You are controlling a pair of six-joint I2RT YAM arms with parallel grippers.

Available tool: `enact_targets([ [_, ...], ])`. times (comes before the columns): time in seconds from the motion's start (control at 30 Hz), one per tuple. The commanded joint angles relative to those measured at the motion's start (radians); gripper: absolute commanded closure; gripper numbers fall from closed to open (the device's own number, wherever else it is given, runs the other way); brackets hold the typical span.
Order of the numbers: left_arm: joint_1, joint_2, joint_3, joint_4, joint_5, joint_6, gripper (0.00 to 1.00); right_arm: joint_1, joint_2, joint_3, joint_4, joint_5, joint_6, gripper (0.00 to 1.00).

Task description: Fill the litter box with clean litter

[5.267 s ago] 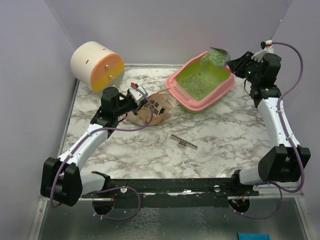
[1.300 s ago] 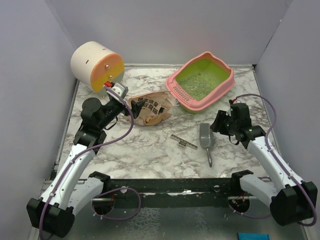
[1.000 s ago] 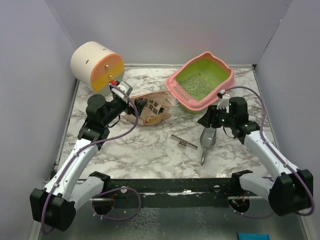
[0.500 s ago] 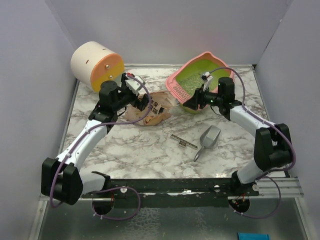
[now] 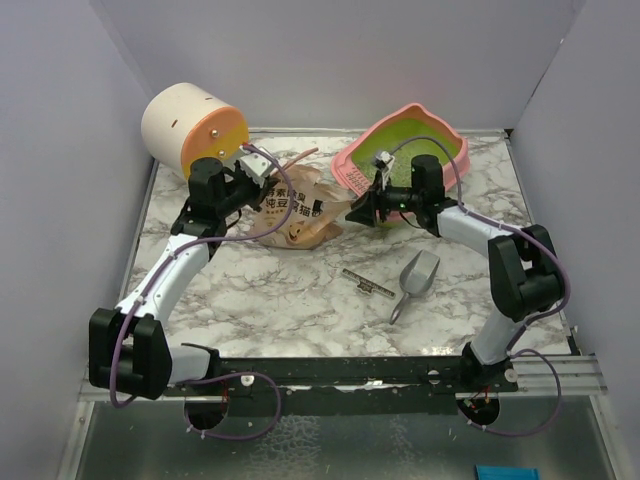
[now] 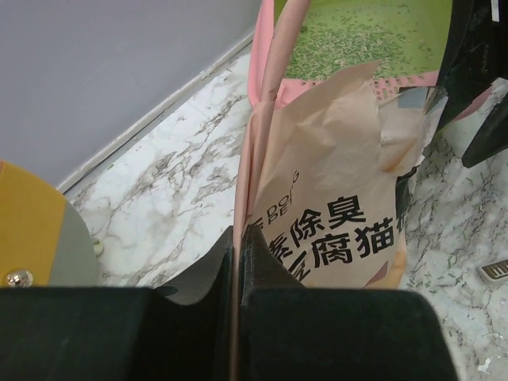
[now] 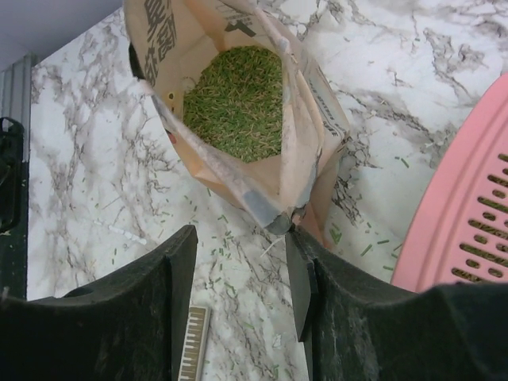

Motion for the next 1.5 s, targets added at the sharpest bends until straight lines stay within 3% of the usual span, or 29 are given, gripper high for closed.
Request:
enact_targets([
  [0.0,0.037,-0.056,0.003,0.065,0.037,-0.058,1.0,0.004,0.014,-0.041,0.201,-0.07,-0.017,0.51],
  [0.23,0.054,-0.072,-0.04,0.084,0.032,-0.081,1.0,0.004,0.114,-0.05,0.428,-0.137,0.027,0.51],
  [0.33,0.06,-0.075,-0.046,0.082,0.034,-0.084,1.0,0.003,0.164,-0.056,0.592,-0.17,0.113,0.52],
  [0.53,0.069,-0.081,-0.048,0.079,0.045,-0.097,1.0,0.004,0.233,-0.022,0.755,-0.203,0.232,0.52],
  [1.1,0.071,-0.112,-0.031,0.041,0.056,-0.095,1.0,-0.006,0.252,0.124,0.477,-0.092,0.051,0.5],
  [1.33,0.071,-0.125,-0.031,0.046,0.058,-0.099,1.0,-0.011,0.312,0.167,0.519,-0.283,0.081,0.51],
  [1.47,0.071,-0.122,-0.033,0.048,0.065,-0.104,1.0,-0.012,0.338,0.11,0.765,-0.31,0.22,0.55],
])
